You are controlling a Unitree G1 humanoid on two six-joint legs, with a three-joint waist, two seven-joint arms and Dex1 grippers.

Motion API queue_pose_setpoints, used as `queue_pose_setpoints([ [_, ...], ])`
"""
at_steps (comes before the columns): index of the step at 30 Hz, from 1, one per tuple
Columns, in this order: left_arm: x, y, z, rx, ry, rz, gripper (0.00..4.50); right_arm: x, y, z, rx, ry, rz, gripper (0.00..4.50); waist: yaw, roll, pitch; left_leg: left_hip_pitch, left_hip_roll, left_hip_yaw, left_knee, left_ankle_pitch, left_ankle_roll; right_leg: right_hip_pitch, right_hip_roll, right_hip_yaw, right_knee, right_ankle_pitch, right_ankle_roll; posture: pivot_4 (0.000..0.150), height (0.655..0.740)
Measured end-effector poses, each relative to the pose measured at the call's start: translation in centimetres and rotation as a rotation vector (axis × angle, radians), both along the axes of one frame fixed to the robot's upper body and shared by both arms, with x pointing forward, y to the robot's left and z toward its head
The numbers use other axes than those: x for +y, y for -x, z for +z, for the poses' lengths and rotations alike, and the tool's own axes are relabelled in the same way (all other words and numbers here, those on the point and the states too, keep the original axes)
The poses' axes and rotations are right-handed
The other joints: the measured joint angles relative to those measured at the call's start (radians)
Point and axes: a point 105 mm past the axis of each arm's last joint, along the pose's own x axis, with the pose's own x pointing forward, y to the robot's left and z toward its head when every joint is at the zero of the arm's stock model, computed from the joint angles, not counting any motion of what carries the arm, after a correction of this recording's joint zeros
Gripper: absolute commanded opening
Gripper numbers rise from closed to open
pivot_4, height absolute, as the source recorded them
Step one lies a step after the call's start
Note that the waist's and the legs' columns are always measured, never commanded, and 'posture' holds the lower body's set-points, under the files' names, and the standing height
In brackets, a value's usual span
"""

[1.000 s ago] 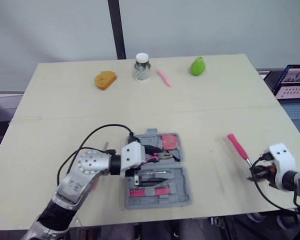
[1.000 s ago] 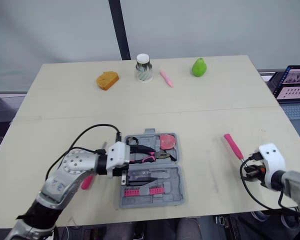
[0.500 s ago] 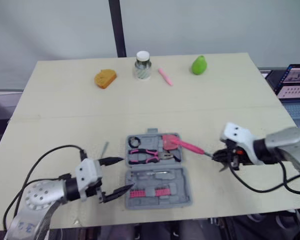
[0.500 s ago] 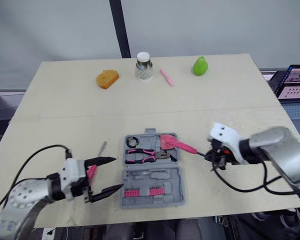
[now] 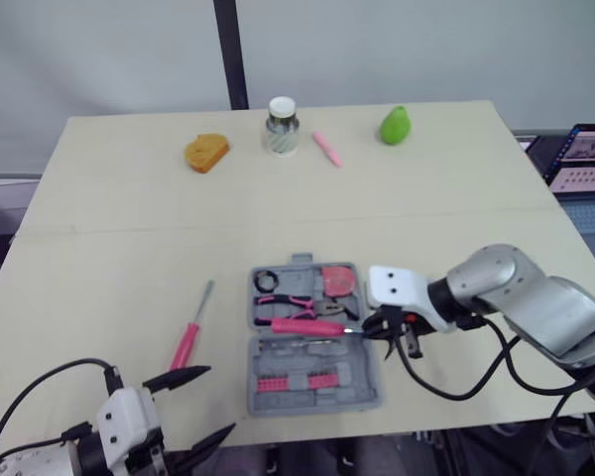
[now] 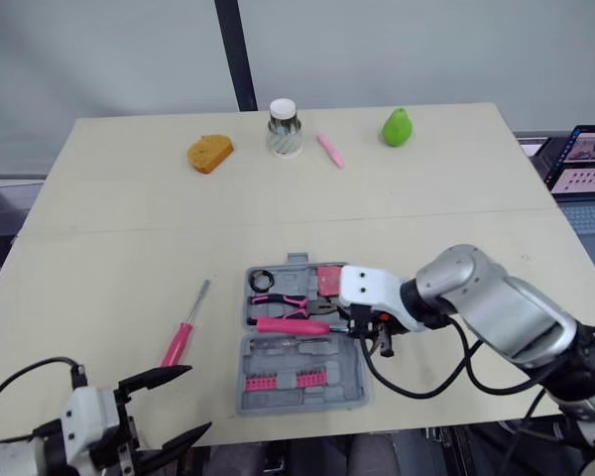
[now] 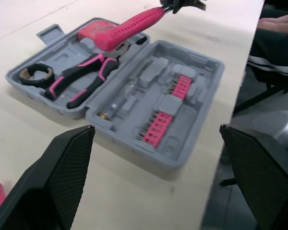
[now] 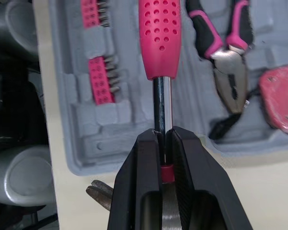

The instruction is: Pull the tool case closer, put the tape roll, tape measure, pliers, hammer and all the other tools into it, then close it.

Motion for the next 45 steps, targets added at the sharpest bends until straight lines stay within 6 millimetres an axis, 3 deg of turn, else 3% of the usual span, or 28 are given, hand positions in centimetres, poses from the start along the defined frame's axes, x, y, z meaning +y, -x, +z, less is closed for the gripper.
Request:
queue_pose_setpoints([
  [14, -0.2, 1.2, 0.1, 0.009, 0.006, 0.051, 4.5, 2.7, 1.0, -2.1, 0.018, 0.068, 0.1, 0.02, -0.014, -0.001, 0.0, 0.0, 0.0, 0.0, 0.0, 0.0, 0.001, -0.001, 0.0, 0.0, 0.001, 0.0, -0.001, 0.15, 0.74],
  [21, -0.1, 1.0, 0.2, 0.003, 0.003, 0.061, 4.5, 2.4, 0.1, -3.0, -0.018, 0.112, 0.062, 0.02, -0.013, -0.001, -0.001, 0.0, 0.0, 0.0, 0.001, 0.0, 0.001, -0.001, 0.0, 0.0, 0.002, 0.0, -0.001, 0.15, 0.74],
  [33, 0.0, 0.6, 0.3, -0.004, -0.004, 0.067, 4.5, 3.5, 0.3, -4.0, -0.029, 0.11, 0.069, 0.02, -0.02, -0.002, -0.001, 0.002, 0.0, 0.001, 0.001, 0.0, 0.001, -0.001, 0.0, 0.001, 0.006, -0.001, -0.001, 0.15, 0.74],
  [45, 0.0, 0.6, 0.2, -0.004, -0.006, 0.068, 4.5, 3.3, 0.2, -5.1, -0.045, 0.17, 0.046, 0.02, -0.035, -0.002, -0.001, 0.002, 0.0, 0.002, 0.002, 0.0, 0.001, -0.001, 0.0, 0.001, 0.007, -0.001, -0.001, 0.15, 0.74],
])
